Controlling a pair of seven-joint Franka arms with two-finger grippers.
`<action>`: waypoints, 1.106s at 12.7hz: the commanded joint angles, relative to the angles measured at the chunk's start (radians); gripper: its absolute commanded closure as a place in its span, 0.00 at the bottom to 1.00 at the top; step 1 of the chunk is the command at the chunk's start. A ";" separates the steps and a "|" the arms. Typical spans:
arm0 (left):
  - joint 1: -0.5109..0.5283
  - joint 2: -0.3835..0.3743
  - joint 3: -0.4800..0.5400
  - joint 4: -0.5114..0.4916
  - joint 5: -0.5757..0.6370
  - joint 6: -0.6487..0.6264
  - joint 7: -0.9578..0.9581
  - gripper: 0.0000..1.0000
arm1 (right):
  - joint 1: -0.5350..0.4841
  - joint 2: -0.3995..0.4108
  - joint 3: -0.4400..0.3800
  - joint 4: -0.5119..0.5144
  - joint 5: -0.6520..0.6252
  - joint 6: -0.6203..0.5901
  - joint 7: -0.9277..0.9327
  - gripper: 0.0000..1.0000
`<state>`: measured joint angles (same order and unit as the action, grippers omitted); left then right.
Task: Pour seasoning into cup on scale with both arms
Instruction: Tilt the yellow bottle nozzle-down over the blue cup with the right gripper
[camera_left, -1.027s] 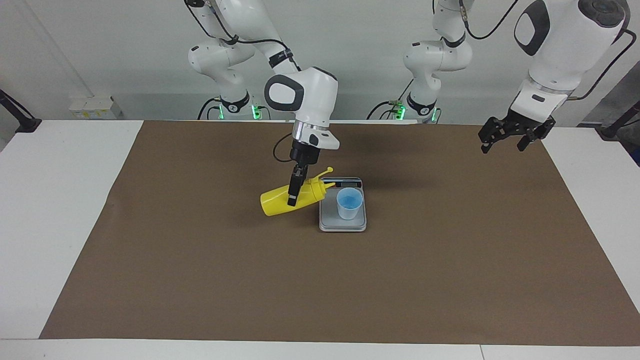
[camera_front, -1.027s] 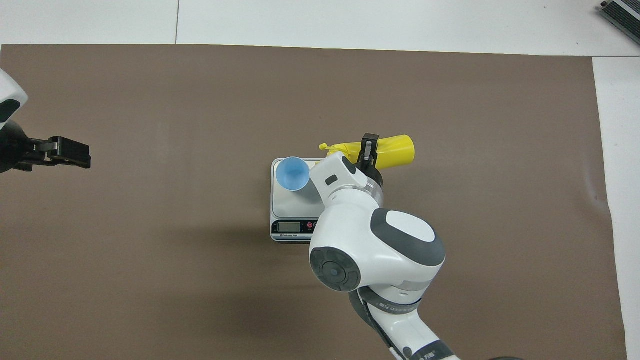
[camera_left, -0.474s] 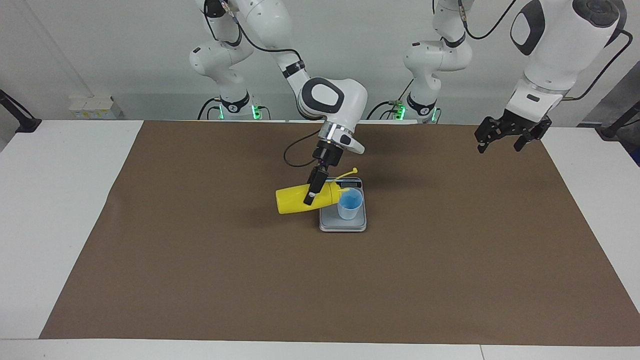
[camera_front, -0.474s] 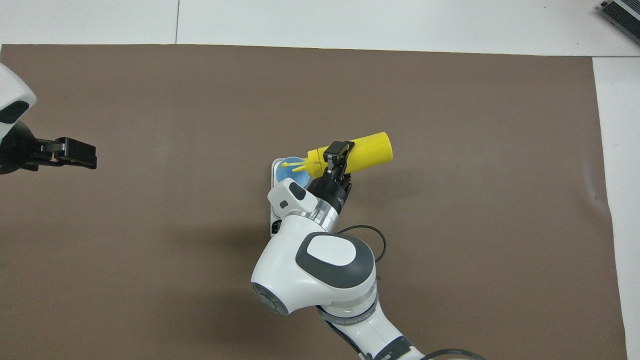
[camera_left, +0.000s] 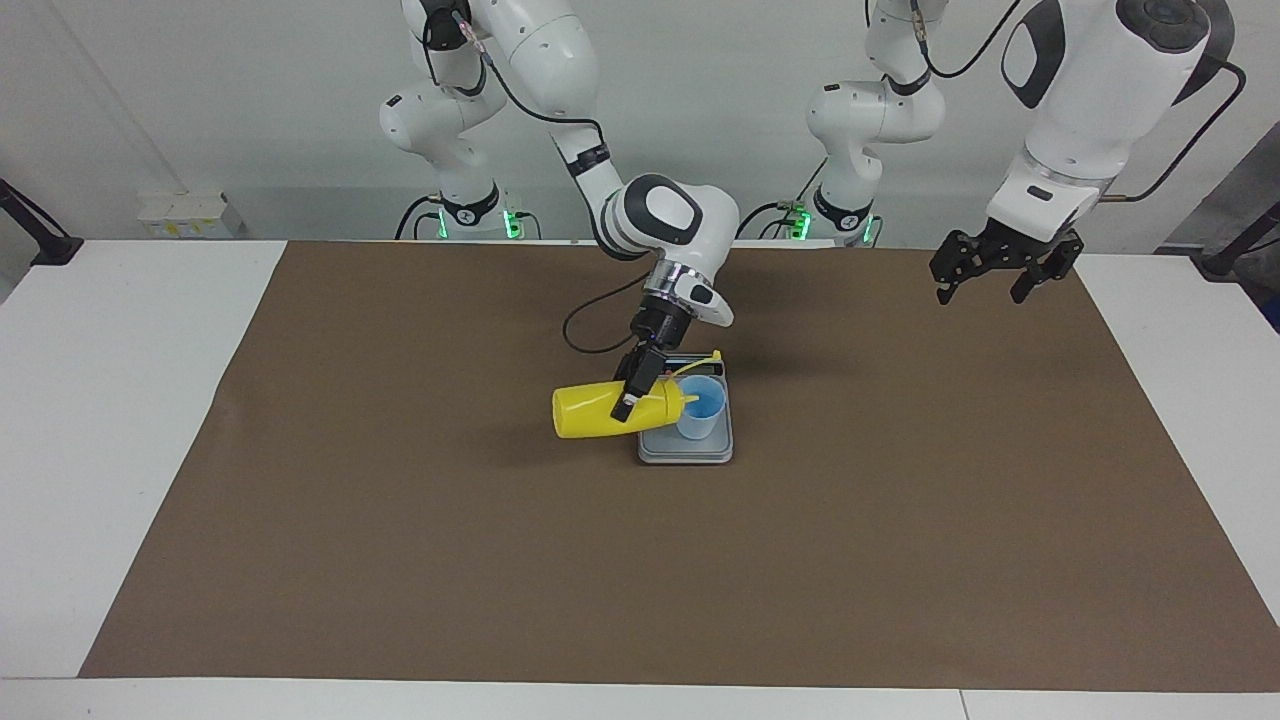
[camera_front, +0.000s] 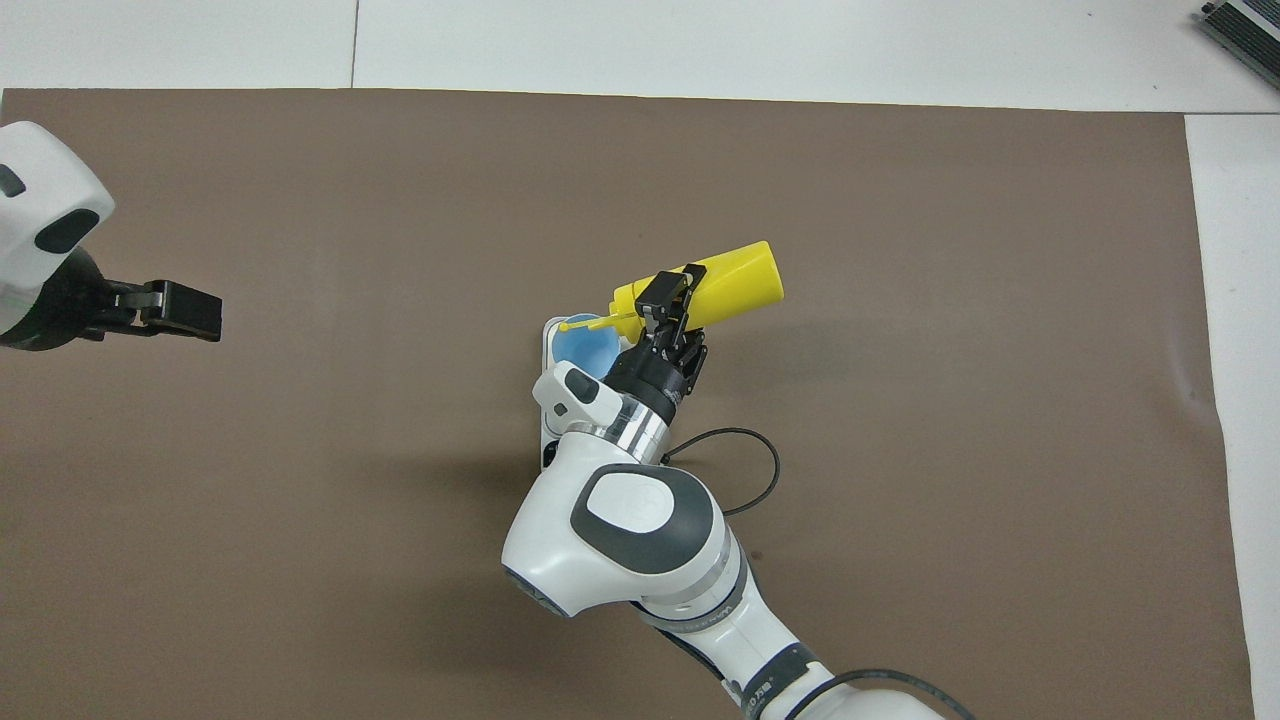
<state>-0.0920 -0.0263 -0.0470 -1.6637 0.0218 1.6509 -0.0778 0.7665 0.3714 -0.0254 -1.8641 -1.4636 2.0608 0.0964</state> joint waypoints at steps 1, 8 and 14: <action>-0.018 -0.029 0.009 -0.028 0.015 -0.005 0.003 0.00 | 0.005 -0.014 -0.001 -0.026 -0.053 -0.021 0.032 1.00; -0.017 -0.029 0.009 -0.028 0.015 -0.005 0.009 0.00 | 0.005 -0.026 0.001 -0.056 -0.084 -0.022 0.092 1.00; -0.017 -0.029 0.009 -0.028 0.015 -0.005 0.009 0.00 | 0.004 -0.026 0.015 -0.029 0.003 -0.018 0.097 1.00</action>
<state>-0.0992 -0.0268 -0.0469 -1.6637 0.0218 1.6505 -0.0778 0.7673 0.3676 -0.0200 -1.8937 -1.4860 2.0596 0.1802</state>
